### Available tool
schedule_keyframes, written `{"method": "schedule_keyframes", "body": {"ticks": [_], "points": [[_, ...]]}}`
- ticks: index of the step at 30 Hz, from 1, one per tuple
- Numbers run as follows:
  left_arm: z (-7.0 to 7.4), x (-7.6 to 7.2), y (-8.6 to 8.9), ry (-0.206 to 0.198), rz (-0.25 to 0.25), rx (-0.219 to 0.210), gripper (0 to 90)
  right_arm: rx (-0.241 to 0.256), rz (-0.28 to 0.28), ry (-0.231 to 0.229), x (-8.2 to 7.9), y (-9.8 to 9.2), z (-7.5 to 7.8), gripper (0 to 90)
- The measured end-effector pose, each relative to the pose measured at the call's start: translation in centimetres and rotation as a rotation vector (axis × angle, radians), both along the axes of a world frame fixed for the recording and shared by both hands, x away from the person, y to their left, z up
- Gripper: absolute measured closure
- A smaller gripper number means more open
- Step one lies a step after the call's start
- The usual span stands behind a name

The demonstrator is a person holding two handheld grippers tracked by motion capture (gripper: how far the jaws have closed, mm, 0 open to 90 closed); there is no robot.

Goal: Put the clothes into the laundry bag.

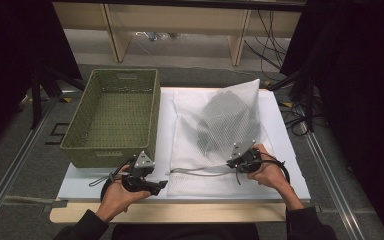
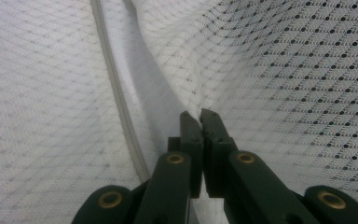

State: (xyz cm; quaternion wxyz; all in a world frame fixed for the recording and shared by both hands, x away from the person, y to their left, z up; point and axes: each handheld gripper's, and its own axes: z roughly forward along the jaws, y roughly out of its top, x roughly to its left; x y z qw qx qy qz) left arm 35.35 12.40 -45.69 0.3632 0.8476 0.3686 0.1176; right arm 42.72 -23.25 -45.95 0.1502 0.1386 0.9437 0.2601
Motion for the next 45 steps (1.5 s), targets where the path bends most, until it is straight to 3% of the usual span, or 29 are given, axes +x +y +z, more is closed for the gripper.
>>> {"method": "schedule_keyframes", "body": {"ticks": [6,10,11,14,21,24,27,32,34,35,37,38,41,44,45], "points": [[-0.1,-0.1,-0.1,0.015,0.002,-0.006,30.5,-0.005,-0.005,0.019,0.0,-0.1,-0.3,89.5],[-0.2,0.0,-0.2,0.014,0.005,0.000,30.0,0.011,0.006,0.000,0.1,-0.2,-0.2,86.9],[-0.2,-0.1,-0.2,0.011,0.008,0.005,29.9,0.018,-0.020,0.020,-0.1,-0.2,-0.1,85.6],[-0.1,0.0,-0.1,0.009,0.003,0.009,29.6,0.033,-0.011,-0.003,-0.1,-0.2,0.1,77.7],[0.1,-0.3,0.2,0.008,0.009,0.002,28.8,0.115,-0.070,-0.020,-1.1,-0.3,1.4,60.4],[0.1,-0.2,0.3,0.005,0.015,-0.003,28.3,0.162,-0.041,-0.046,-1.3,-0.5,2.2,55.0],[0.2,-0.2,0.4,0.007,0.020,-0.009,27.4,0.208,-0.060,-0.054,-1.3,-0.7,2.8,50.7],[0.5,-0.2,0.8,0.004,0.031,-0.016,24.6,0.263,-0.154,-0.082,-1.1,-1.6,3.4,48.2],[0.6,-0.1,1.0,-0.013,0.032,-0.007,22.9,0.294,-0.199,-0.078,-1.0,-2.0,3.5,46.0],[0.6,-0.2,1.1,0.003,0.030,-0.018,21.8,0.302,-0.210,-0.063,-1.0,-2.2,3.5,45.3],[0.7,-0.2,1.2,-0.008,0.043,-0.028,20.8,0.324,-0.232,-0.073,-0.9,-2.6,3.5,44.6],[0.7,-0.2,1.2,-0.012,0.048,-0.025,19.7,0.334,-0.247,-0.055,-0.9,-2.8,3.5,44.3],[0.7,-0.3,1.3,-0.015,0.043,-0.035,19.0,0.347,-0.270,-0.061,-0.9,-3.3,3.4,43.7],[0.7,-0.4,1.3,-0.018,0.047,-0.037,18.8,0.365,-0.287,-0.033,-1.2,-3.5,3.5,43.0],[0.8,-0.3,1.5,-0.018,0.035,-0.029,18.8,0.370,-0.274,-0.035,-1.1,-3.6,3.5,42.6]]}}
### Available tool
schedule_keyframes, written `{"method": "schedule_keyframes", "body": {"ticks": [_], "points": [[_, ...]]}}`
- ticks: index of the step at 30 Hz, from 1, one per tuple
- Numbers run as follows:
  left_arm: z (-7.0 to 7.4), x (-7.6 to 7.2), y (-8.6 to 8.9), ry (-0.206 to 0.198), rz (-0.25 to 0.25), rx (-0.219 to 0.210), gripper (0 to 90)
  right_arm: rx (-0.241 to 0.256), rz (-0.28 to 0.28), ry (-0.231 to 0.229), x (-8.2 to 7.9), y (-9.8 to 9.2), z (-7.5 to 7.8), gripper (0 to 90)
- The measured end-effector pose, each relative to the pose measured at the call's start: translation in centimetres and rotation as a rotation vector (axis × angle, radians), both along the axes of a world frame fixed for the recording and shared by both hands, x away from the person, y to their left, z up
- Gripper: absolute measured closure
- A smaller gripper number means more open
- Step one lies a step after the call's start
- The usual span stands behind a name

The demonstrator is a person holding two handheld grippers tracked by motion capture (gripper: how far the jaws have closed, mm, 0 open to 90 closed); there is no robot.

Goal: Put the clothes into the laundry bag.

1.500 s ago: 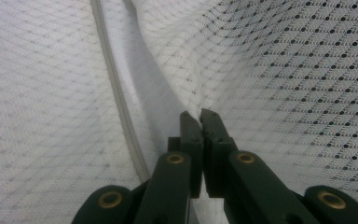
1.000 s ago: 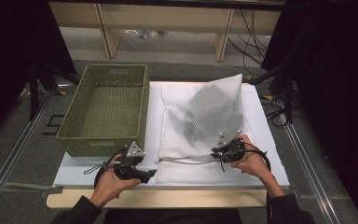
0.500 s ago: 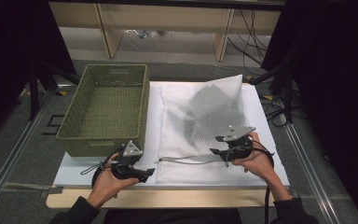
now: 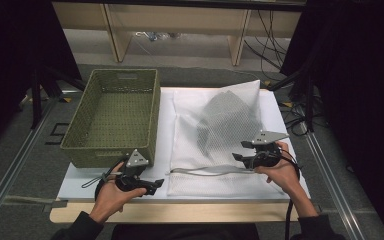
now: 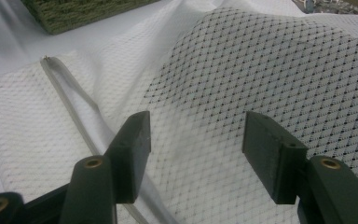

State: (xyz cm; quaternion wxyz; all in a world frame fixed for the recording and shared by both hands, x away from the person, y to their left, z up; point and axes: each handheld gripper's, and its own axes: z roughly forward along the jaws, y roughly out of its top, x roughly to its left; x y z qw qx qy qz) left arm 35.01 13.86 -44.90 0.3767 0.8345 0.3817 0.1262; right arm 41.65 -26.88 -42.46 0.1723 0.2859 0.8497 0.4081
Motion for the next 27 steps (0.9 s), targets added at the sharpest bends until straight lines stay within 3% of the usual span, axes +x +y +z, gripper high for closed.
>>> {"method": "schedule_keyframes", "body": {"ticks": [8,11,12,15,16,18,23,24,26,27], "points": [[0.1,0.0,0.3,-0.014,-0.001,0.002,18.8,0.022,-0.037,-0.027,-0.4,-0.6,-0.1,41.2],[0.1,0.0,0.5,-0.008,0.002,-0.004,18.8,0.030,-0.037,-0.016,-0.6,-0.8,-0.2,40.6],[0.1,0.0,0.5,-0.011,0.001,-0.005,18.8,0.028,-0.040,-0.039,-0.6,-0.9,-0.2,40.4],[0.1,-0.1,0.6,-0.017,0.009,-0.005,18.7,0.040,-0.045,-0.015,-0.8,-1.0,-0.3,39.9],[0.1,-0.1,0.7,-0.020,0.010,-0.001,18.7,0.031,-0.038,-0.037,-0.8,-1.2,-0.3,39.5],[0.1,-0.1,0.8,-0.016,0.003,-0.003,18.7,0.037,-0.048,-0.011,-1.0,-1.2,-0.4,38.9],[0.0,-0.1,0.8,-0.028,0.017,-0.019,17.7,0.031,-0.049,-0.029,-1.2,-1.6,-0.7,38.4],[0.0,-0.1,0.9,-0.025,-0.001,-0.006,17.7,0.022,-0.049,-0.057,-1.2,-1.7,-0.7,38.1],[0.0,-0.1,0.8,-0.031,0.014,-0.010,17.7,0.029,-0.057,-0.046,-1.5,-1.7,-0.9,37.0],[0.0,-0.1,1.0,-0.026,-0.006,-0.006,17.7,0.026,-0.051,-0.040,-1.5,-1.8,-1.0,36.9]]}}
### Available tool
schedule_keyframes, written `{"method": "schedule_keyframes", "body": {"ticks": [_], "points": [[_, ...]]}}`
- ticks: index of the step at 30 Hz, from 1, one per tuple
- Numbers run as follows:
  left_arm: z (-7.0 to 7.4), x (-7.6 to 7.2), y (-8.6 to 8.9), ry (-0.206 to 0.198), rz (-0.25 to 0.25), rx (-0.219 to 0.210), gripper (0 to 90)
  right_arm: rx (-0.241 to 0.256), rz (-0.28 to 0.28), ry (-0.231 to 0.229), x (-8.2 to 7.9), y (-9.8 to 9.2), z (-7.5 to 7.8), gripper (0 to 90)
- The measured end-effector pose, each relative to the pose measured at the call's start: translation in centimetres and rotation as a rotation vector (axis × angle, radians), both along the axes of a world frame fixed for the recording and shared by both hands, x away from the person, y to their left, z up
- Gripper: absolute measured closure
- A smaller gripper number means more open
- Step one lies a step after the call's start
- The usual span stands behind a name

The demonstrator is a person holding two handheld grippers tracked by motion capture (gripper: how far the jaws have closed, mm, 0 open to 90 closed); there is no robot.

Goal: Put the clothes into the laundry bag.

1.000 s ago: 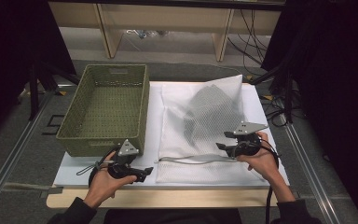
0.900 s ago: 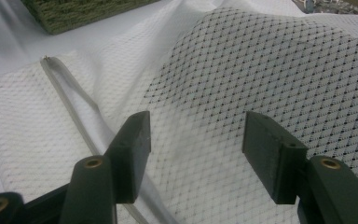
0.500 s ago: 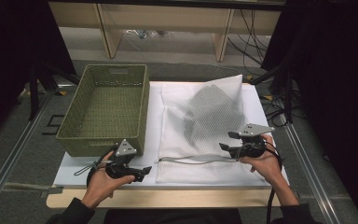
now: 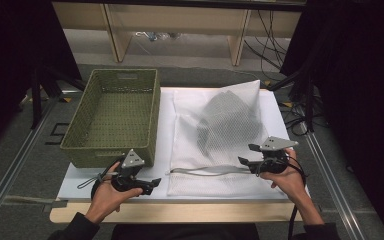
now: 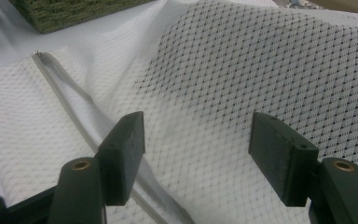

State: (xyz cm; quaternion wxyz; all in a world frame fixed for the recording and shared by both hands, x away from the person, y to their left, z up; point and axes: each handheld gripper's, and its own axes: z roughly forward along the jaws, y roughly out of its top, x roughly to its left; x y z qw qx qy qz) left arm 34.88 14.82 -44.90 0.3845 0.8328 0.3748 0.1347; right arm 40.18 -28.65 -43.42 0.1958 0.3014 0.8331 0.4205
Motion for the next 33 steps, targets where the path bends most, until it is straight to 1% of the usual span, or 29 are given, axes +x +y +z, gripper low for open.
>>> {"method": "schedule_keyframes", "body": {"ticks": [1,2,3,4,5,6,7,8,9,10,11,12,14,16,17,18,19,20,21,23,24,25,26,27,28,29,31,32,33], "points": [[0.0,0.0,0.1,-0.002,-0.003,0.007,17.7,-0.007,0.001,-0.009,-0.1,-0.1,-0.1,36.7],[0.0,-0.1,0.1,-0.011,0.005,0.002,17.7,-0.007,-0.002,-0.001,-0.2,-0.1,-0.2,36.5],[0.0,-0.2,0.2,-0.006,0.004,0.002,17.7,-0.008,0.002,0.003,-0.3,-0.2,-0.3,36.4],[0.0,-0.2,0.3,-0.008,0.001,-0.008,17.7,-0.013,0.000,-0.017,-0.3,-0.3,-0.3,36.2],[0.0,-0.3,0.4,-0.016,0.002,0.002,17.7,-0.005,0.002,0.002,-0.4,-0.3,-0.4,36.1],[0.0,-0.3,0.6,-0.012,-0.008,0.005,17.7,-0.011,-0.003,-0.024,-0.5,-0.4,-0.4,35.8],[0.0,-0.4,0.6,-0.015,0.010,-0.009,17.7,-0.002,-0.004,-0.002,-0.6,-0.5,-0.5,35.5],[0.0,-0.4,0.7,-0.018,0.012,-0.005,17.8,-0.005,0.006,-0.005,-0.7,-0.6,-0.5,35.3],[-0.1,-0.4,0.7,-0.017,0.017,-0.016,17.8,0.005,-0.015,-0.006,-0.9,-0.6,-0.5,35.1],[0.0,-0.4,1.0,-0.013,0.000,0.013,17.8,-0.003,-0.008,-0.012,-0.9,-0.7,-0.6,35.0],[-0.1,-0.5,1.0,-0.012,0.014,-0.005,17.8,0.006,-0.010,-0.003,-1.1,-0.7,-0.7,34.8],[-0.1,-0.5,1.1,-0.010,0.008,0.004,17.8,-0.006,-0.009,-0.013,-1.2,-0.8,-0.7,34.6],[-0.1,-0.6,1.1,-0.011,0.010,0.007,17.8,0.003,-0.001,0.005,-1.4,-0.7,-0.8,34.4],[-0.2,-0.7,1.1,-0.017,0.018,-0.013,17.8,0.007,-0.013,0.006,-1.8,-0.8,-0.9,34.1],[-0.1,-0.7,1.2,-0.011,-0.002,0.007,17.8,0.012,-0.006,0.010,-1.9,-0.8,-1.0,33.9],[-0.1,-0.7,1.2,-0.013,0.000,0.004,17.8,0.005,-0.001,-0.001,-1.9,-0.9,-1.0,33.7],[-0.2,-0.8,1.2,-0.018,0.000,0.004,17.8,0.009,-0.014,0.012,-2.2,-0.9,-1.1,33.5],[-0.2,-0.8,1.2,-0.017,-0.007,0.017,17.8,0.009,0.000,0.018,-2.2,-0.9,-1.2,33.4],[-0.2,-0.8,1.3,-0.017,-0.008,0.018,17.8,-0.003,-0.010,-0.003,-2.4,-1.1,-1.2,33.2],[-0.2,-0.9,1.2,-0.023,-0.008,0.016,17.8,0.012,-0.002,0.029,-2.5,-1.1,-1.4,32.7],[-0.2,-0.9,1.3,-0.024,-0.011,0.018,17.8,-0.002,-0.015,0.009,-2.7,-1.2,-1.5,32.7],[-0.3,-1.0,1.2,-0.022,-0.003,0.012,17.8,0.008,-0.022,0.033,-2.9,-1.1,-1.6,32.6],[-0.3,-1.1,1.1,-0.025,0.009,0.006,17.8,0.005,-0.004,0.036,-2.9,-1.2,-1.7,32.5],[-0.4,-1.2,1.0,-0.023,0.012,-0.001,17.8,0.003,-0.010,0.030,-3.1,-1.3,-1.7,32.3],[-0.3,-1.2,1.1,-0.023,-0.011,0.017,17.8,0.007,-0.012,0.039,-3.2,-1.3,-1.8,32.1],[-0.4,-1.2,1.0,-0.024,-0.009,0.007,17.7,0.005,-0.005,0.041,-3.3,-1.3,-1.8,31.7],[-0.4,-1.3,1.0,-0.018,-0.014,0.012,17.8,0.002,-0.006,0.048,-3.6,-1.4,-2.0,31.3],[-0.4,-1.3,1.1,-0.020,-0.018,0.031,17.8,0.002,0.014,0.069,-3.7,-1.4,-2.0,31.2],[-0.5,-1.4,0.9,-0.018,-0.005,0.004,17.8,0.004,0.007,0.064,-3.9,-1.4,-2.1,31.0]]}}
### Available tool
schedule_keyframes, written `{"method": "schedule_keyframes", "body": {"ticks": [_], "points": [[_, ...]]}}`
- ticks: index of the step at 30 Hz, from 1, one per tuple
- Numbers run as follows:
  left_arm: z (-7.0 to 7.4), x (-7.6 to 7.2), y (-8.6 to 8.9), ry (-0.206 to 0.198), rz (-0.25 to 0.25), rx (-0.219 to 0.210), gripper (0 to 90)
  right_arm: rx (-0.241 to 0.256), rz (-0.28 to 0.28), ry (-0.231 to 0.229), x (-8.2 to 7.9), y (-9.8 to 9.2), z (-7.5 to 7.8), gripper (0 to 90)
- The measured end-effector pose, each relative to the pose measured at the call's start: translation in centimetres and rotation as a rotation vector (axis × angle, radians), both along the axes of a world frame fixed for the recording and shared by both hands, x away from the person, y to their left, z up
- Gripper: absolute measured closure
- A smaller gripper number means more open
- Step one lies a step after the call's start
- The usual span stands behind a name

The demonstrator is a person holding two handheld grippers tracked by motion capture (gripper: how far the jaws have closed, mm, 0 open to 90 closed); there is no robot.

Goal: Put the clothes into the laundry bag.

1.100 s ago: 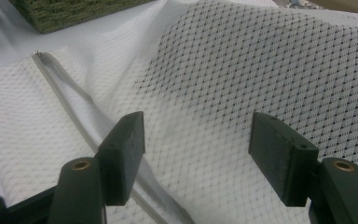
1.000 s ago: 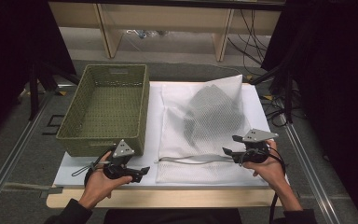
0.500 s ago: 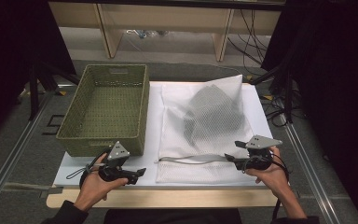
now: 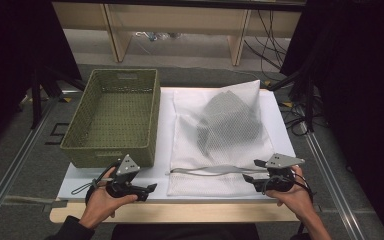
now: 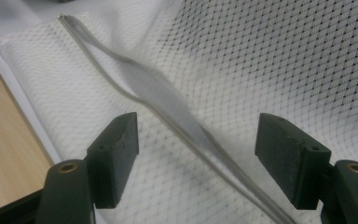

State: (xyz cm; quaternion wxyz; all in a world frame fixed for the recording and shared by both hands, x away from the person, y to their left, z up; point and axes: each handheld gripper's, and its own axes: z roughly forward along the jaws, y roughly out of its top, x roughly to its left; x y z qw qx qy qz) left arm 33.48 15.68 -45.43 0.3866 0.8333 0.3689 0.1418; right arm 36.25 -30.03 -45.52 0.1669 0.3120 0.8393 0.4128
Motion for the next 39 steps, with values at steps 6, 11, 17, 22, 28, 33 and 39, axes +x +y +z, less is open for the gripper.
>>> {"method": "schedule_keyframes", "body": {"ticks": [6,11,17,22,28,33,39], "points": [[-0.1,-0.4,-0.1,0.009,-0.021,0.018,17.8,-0.017,-0.022,-0.008,-1.2,-0.2,-0.3,29.8],[-0.3,-0.9,-0.5,0.008,-0.014,-0.001,17.7,-0.036,-0.022,-0.003,-1.8,-0.5,-0.6,28.8],[-0.3,-1.3,-0.6,0.005,-0.011,0.005,17.6,-0.043,-0.023,0.015,-2.7,-0.6,-0.9,28.1],[-0.4,-1.3,-0.7,0.009,-0.025,0.020,17.6,-0.061,-0.027,0.025,-3.4,-0.8,-1.1,27.9],[-0.3,-1.3,-0.7,0.008,-0.021,0.008,17.6,-0.066,-0.050,0.037,-3.9,-0.9,-1.2,27.8],[-0.3,-1.2,-0.7,0.003,-0.018,0.008,17.6,-0.066,-0.049,0.029,-3.8,-1.0,-1.1,27.9],[-0.3,-1.2,-0.7,0.008,-0.027,0.009,17.6,-0.077,-0.034,0.015,-3.6,-1.0,-1.1,27.8]]}}
